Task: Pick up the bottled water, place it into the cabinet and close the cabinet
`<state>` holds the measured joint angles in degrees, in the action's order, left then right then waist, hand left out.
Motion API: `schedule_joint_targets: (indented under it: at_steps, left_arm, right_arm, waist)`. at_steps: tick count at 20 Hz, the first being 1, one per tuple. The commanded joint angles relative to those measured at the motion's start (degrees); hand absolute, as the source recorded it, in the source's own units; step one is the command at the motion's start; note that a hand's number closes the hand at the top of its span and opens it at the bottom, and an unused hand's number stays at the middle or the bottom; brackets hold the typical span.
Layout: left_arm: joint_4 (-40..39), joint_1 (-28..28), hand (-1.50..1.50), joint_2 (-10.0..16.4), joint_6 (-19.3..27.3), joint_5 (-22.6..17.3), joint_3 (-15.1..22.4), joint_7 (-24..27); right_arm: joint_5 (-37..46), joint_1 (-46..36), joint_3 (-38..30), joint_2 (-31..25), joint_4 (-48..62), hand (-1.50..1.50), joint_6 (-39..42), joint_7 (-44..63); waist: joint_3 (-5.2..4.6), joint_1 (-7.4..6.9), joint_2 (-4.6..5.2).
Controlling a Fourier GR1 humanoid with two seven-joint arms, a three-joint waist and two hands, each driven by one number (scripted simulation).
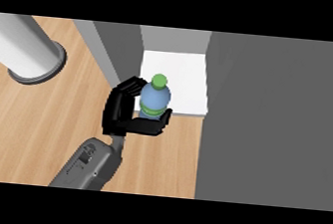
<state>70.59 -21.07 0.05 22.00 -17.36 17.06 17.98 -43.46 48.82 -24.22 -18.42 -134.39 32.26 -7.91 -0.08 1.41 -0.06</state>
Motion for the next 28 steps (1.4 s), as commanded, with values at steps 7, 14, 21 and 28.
schedule_joint_targets:
  at_steps: [7,14,21,28]
  left_arm:
    - [-11.8,-12.6,1.5,0.0,11.0,1.1,2.1,-4.8]
    - [-27.2,-23.8,1.5,0.0,9.3,-5.5,-0.5,-2.5]
    - [-38.2,-30.8,1.5,0.0,9.5,-6.8,-4.9,2.7]
    - [-49.7,-40.2,1.5,0.0,13.2,-7.6,-5.3,5.9]
  right_arm:
    - [-4.4,1.6,-0.3,2.1,-10.3,-1.5,-3.6,4.0]
    - [-7.1,-1.5,0.0,-0.2,-6.7,-1.5,-3.1,4.7]
    - [-10.2,2.7,-2.1,-0.6,-9.1,-1.5,-1.0,4.6]
    - [-6.7,-2.1,-0.3,-0.8,-4.3,-1.5,-0.1,3.1]
  waist:
    - [0.01,0.1,0.07]
    - [-0.02,0.85,0.48]
    - [-0.05,1.65,0.49]
    - [-0.01,2.96,1.15]
